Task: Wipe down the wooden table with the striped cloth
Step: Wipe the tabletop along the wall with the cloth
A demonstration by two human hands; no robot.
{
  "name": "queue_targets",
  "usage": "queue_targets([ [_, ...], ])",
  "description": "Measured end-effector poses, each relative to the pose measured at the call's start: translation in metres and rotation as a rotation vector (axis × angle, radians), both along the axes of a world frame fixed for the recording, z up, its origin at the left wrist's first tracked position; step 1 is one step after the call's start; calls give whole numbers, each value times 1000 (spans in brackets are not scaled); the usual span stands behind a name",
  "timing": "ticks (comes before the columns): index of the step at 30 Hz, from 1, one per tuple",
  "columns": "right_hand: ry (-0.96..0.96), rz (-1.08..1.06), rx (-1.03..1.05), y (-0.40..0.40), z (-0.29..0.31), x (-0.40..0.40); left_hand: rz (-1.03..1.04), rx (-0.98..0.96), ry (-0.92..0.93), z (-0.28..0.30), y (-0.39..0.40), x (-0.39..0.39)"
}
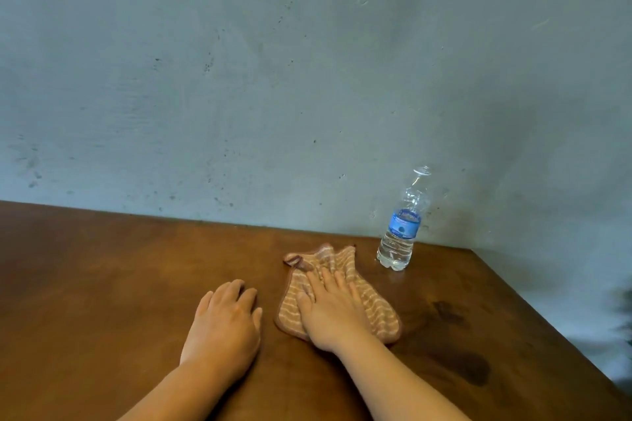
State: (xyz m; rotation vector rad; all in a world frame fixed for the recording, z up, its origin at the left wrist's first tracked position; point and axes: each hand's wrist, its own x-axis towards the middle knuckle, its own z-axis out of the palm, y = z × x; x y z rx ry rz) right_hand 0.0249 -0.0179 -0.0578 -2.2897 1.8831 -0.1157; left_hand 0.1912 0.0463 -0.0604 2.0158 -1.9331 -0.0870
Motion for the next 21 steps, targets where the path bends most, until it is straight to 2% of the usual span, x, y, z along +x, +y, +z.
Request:
queue_targets([
  [6, -22, 139, 14, -74, 0, 13, 50, -29, 22, 1, -17, -38],
  [13, -57, 159, -3, -80, -1, 7, 178, 19, 44, -1, -25, -72],
  [17, -45, 187, -7, -61, -2, -32, 202, 32, 23, 2, -22, -73],
  [21, -34, 154, 1, -46, -1, -106, 203, 81, 11, 1, -24, -75],
])
